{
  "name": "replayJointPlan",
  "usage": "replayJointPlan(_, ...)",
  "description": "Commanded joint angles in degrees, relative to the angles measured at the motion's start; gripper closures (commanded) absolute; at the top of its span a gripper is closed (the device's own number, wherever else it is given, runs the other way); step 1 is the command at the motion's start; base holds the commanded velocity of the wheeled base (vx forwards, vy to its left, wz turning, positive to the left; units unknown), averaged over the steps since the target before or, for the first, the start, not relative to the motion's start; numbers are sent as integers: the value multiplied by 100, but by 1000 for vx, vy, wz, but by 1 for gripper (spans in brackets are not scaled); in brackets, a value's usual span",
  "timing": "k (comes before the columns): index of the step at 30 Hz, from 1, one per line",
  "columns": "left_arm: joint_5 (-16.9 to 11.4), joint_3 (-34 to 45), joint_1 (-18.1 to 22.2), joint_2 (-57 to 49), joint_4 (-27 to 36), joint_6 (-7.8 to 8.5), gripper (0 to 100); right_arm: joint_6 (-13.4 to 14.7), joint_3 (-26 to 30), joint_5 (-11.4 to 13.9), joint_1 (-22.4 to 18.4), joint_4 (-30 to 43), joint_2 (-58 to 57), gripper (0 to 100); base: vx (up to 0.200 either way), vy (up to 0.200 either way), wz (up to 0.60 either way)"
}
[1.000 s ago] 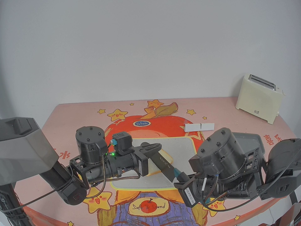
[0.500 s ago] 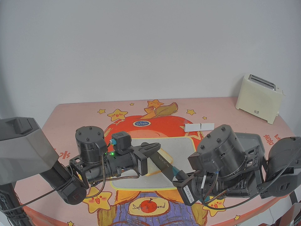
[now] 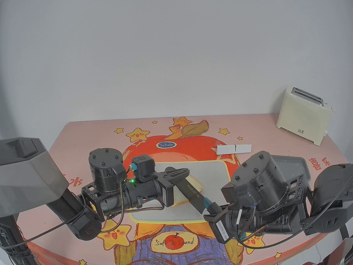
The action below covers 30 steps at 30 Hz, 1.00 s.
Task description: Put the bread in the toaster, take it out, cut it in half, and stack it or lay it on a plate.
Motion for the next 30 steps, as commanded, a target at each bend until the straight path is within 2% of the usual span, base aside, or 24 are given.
replayJointPlan(1,3,-8,21,53,-8,-4,100,1,-82,-1,2,-5,-21,100,0,0,0)
replayJointPlan(7,3,1,21,53,-8,-4,100,1,-99,-1,-16,-5,-21,100,0,0,0)
replayJointPlan(13,-6,1,-14,0,-26,-4,100,1,173,8,-7,-5,23,100,0,0,0)
replayJointPlan(30,-6,36,-5,-62,-70,-12,100,1,-152,-1,-34,-40,-38,100,0,0,0)
